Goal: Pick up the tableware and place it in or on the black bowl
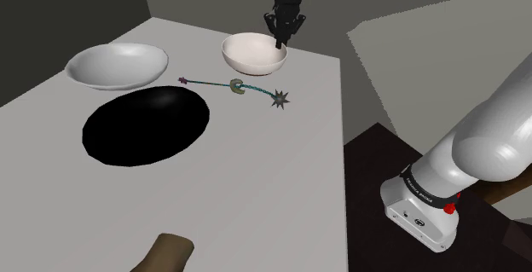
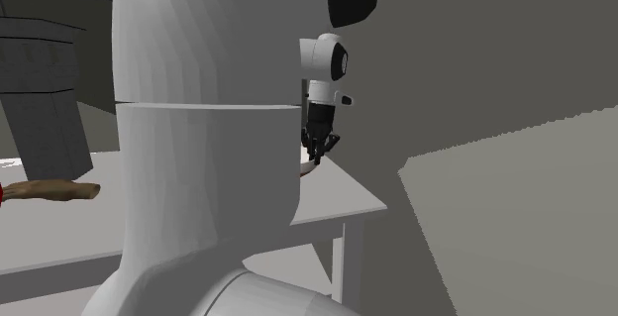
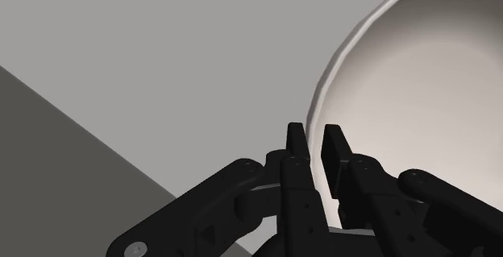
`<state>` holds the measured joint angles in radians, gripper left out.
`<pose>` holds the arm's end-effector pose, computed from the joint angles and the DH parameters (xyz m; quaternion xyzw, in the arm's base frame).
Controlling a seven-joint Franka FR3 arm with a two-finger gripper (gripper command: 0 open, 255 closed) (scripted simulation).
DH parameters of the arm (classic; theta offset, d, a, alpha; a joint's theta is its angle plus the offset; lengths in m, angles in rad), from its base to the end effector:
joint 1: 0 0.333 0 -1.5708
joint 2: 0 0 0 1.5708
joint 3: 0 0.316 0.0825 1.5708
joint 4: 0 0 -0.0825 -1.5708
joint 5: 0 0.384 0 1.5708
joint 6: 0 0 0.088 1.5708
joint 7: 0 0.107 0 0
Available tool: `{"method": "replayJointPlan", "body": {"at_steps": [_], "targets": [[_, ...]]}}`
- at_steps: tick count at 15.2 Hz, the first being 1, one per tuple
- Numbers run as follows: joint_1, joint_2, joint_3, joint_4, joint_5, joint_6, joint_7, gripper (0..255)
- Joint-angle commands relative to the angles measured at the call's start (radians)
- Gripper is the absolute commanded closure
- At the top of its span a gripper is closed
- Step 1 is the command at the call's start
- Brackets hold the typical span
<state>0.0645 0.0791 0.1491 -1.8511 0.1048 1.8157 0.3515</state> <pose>0.5565 0.1277 0.4683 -0.9933 0.0841 0.0701 0.0378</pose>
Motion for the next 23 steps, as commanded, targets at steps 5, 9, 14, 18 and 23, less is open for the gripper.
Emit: {"method": "replayJointPlan", "body": {"at_steps": [5, 9, 14, 18, 23], "targets": [[0.0, -0.006, 0.0, 0.032, 0.0, -0.039, 0.003, 255], [-0.001, -0.011, 0.0, 0.079, 0.0, -0.091, 0.008, 255], [-0.001, -0.013, -0.001, 0.143, -0.001, -0.157, 0.014, 255], [-0.002, -0.011, -0.001, 0.2, -0.002, -0.211, 0.019, 255], [-0.001, -0.002, -0.001, 0.279, -0.003, -0.281, 0.027, 255]]}}
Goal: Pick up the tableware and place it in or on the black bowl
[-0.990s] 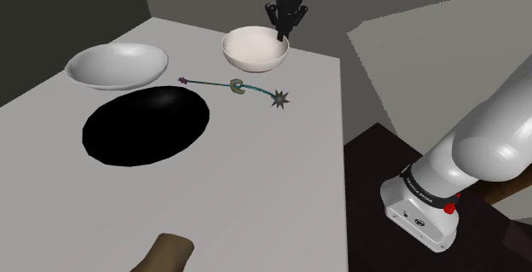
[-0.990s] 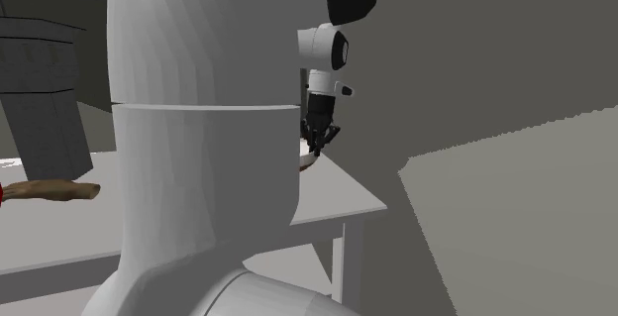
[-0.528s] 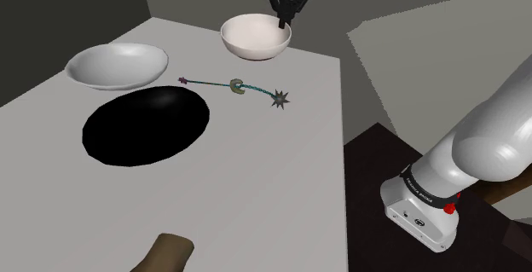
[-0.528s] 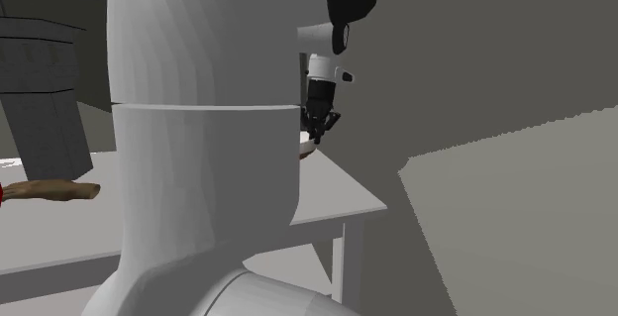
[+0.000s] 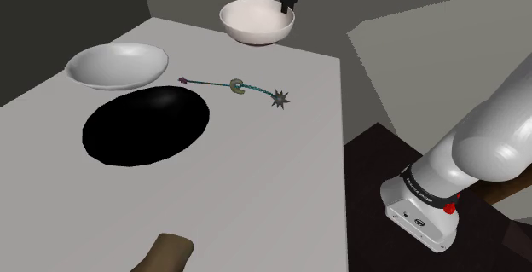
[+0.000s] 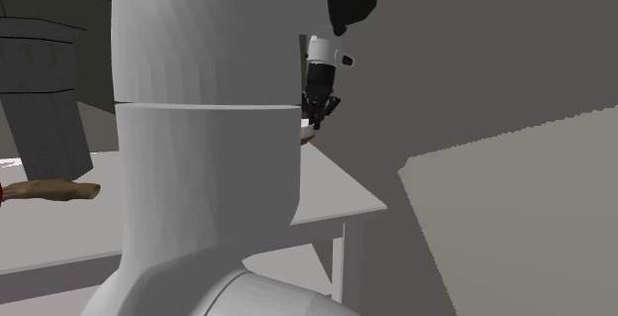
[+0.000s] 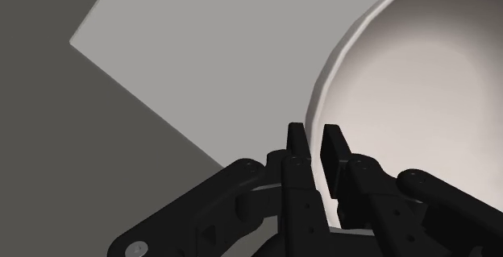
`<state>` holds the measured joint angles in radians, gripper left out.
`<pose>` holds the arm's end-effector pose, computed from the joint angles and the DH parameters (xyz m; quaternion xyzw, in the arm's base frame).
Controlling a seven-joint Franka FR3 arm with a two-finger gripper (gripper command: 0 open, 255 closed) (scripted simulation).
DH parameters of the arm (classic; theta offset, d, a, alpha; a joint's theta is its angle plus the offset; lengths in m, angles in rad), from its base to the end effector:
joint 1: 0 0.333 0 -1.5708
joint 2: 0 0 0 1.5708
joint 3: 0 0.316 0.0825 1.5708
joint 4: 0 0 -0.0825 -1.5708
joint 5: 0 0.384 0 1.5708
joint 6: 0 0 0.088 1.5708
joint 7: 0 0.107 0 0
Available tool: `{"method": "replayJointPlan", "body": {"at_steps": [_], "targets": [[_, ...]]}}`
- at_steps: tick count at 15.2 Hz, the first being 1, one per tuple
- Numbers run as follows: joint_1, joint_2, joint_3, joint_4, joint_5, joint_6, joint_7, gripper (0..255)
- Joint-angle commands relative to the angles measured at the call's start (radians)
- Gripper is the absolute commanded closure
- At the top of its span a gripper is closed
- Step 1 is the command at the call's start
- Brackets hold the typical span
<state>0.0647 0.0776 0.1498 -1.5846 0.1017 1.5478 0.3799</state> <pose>0.5569 0.1295 0.5736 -0.9932 0.0839 0.0707 0.0375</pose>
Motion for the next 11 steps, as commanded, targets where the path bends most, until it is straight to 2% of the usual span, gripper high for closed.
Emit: {"method": "replayJointPlan", "body": {"at_steps": [1, 2, 11], "targets": [[-0.002, 0.002, -0.001, 0.029, 0.0, -0.027, 0.0, 255], [-0.001, 0.005, -0.001, 0.045, -0.001, -0.041, 0.001, 255], [0.108, -0.012, 0.095, 0.048, 0.017, -0.035, 0.209, 255]]}}
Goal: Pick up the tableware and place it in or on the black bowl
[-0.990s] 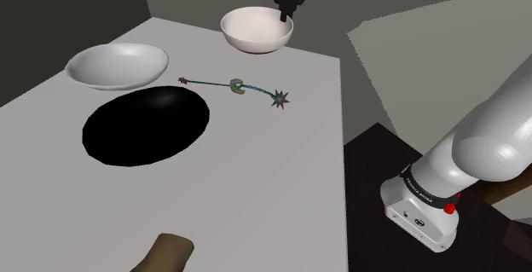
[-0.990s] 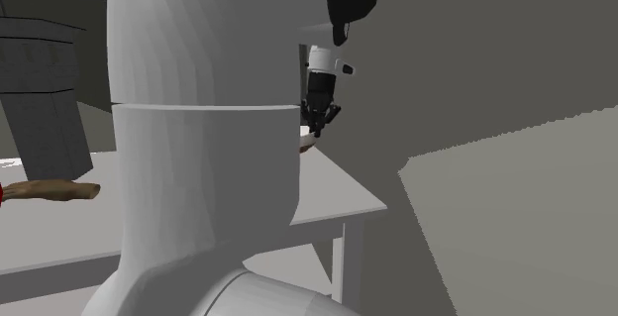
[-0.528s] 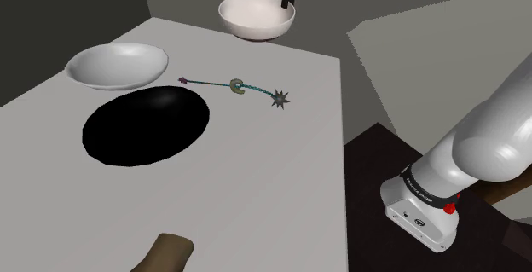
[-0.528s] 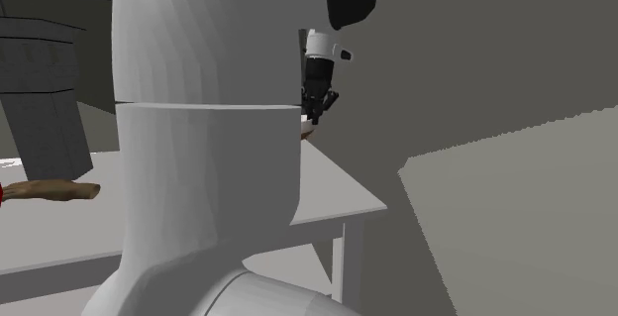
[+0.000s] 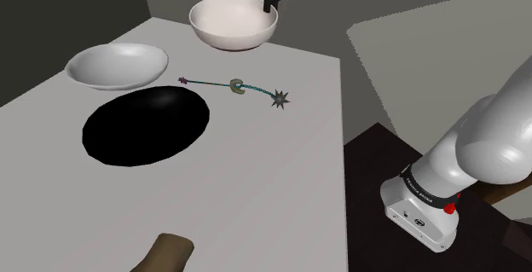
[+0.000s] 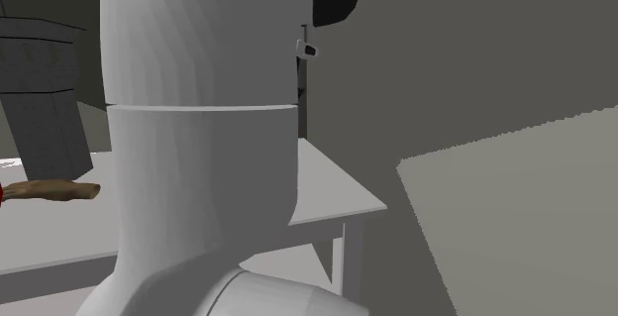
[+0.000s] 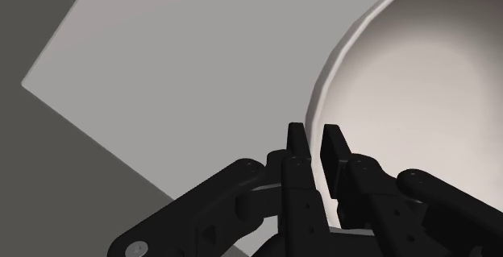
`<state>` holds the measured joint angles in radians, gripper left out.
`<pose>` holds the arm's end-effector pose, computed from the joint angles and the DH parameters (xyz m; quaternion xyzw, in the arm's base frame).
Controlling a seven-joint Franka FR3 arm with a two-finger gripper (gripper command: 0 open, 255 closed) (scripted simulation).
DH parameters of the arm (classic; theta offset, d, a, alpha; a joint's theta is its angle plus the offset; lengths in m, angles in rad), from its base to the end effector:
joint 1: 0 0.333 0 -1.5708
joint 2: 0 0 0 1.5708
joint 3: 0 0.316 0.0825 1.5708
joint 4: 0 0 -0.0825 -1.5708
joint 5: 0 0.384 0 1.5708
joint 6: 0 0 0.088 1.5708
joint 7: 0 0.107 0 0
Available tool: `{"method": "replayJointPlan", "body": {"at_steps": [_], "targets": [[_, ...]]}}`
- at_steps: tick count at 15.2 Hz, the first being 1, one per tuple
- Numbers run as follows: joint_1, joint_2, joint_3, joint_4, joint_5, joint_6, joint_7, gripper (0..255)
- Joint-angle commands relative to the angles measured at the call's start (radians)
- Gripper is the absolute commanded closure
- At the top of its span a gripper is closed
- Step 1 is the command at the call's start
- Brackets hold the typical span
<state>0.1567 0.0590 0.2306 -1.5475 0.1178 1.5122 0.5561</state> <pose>0.5195 0.2220 0.5993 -0.9933 0.0832 0.0710 0.0374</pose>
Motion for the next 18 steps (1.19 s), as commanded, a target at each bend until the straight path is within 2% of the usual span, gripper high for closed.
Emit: {"method": "replayJointPlan", "body": {"at_steps": [1, 10, 18], "targets": [[0.029, 0.01, 0.026, 0.017, 0.001, 0.0, 0.057, 255], [0.156, 0.093, 0.123, 0.141, -0.019, -0.016, 0.282, 255], [0.309, 0.258, 0.193, 0.376, -0.087, -0.07, 0.488, 255]]}}
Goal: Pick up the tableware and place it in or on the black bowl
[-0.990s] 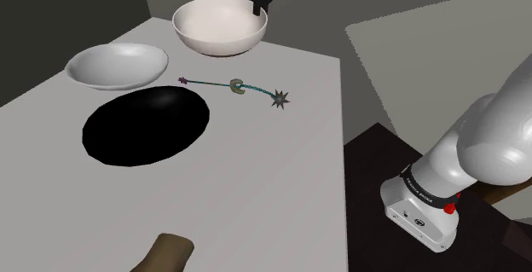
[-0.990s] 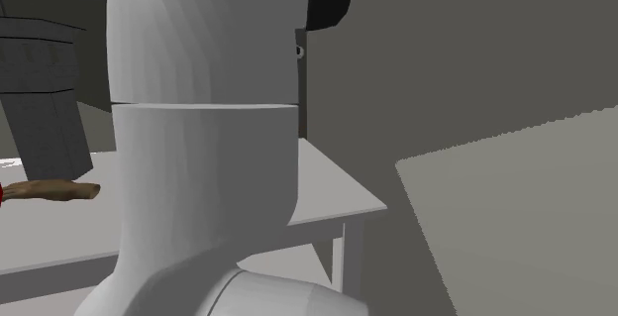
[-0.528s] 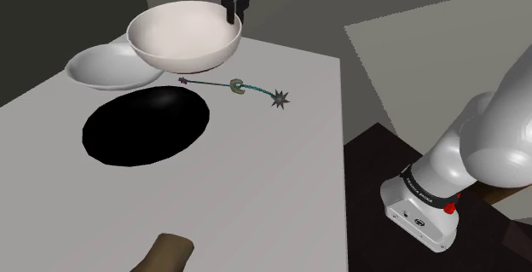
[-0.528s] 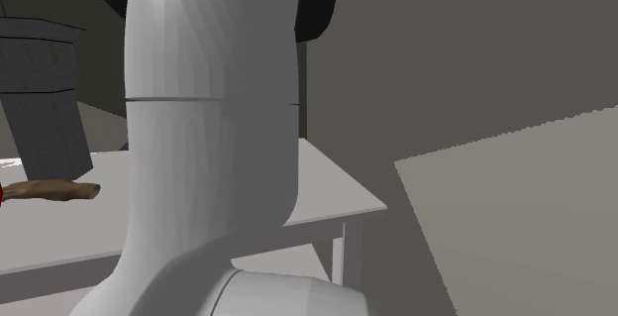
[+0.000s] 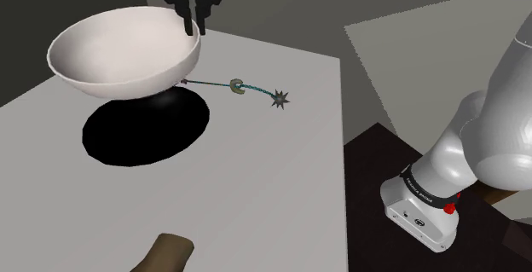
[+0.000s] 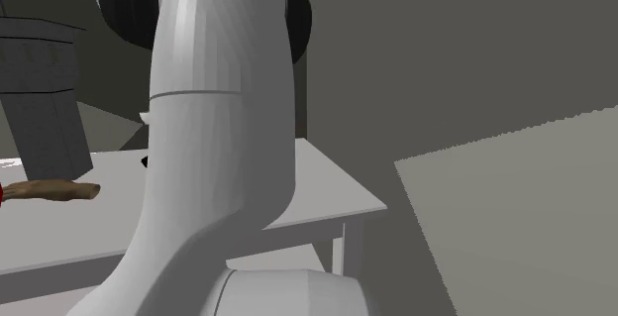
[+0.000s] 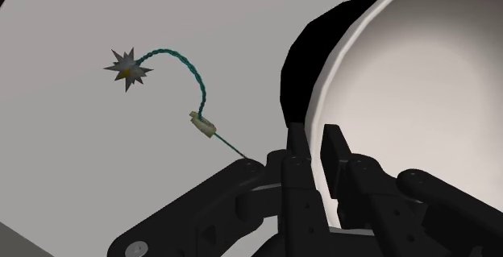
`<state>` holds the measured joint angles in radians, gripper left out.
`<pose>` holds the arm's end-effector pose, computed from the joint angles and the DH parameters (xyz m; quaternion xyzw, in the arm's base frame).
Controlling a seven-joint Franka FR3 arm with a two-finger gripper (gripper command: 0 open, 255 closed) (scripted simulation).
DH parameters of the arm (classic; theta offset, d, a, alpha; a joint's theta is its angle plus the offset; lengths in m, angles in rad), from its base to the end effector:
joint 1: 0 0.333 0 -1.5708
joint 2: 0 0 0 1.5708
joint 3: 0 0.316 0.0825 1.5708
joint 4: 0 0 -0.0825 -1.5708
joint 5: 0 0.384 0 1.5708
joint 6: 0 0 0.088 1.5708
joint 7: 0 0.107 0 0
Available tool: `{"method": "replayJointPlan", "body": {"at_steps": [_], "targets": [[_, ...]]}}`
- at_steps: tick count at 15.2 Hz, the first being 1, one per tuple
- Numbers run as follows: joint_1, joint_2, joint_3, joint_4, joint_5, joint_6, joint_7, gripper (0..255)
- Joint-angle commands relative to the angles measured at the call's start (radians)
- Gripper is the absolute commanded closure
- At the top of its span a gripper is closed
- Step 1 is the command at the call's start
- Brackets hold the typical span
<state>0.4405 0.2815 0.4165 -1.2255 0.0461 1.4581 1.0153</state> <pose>0.4339 0.4453 0.6225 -0.9933 0.0831 0.0711 0.0371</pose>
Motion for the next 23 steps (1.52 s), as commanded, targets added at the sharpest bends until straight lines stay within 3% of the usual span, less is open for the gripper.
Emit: {"method": "replayJointPlan", "body": {"at_steps": [1, 15, 23], "targets": [[0.022, 0.028, 0.007, 0.029, -0.012, 0.001, 0.026, 255], [-0.005, -0.031, 0.001, -0.242, 0.012, 0.214, -0.01, 255], [-0.008, -0.036, 0.0, -0.317, 0.015, 0.284, -0.019, 255]]}}
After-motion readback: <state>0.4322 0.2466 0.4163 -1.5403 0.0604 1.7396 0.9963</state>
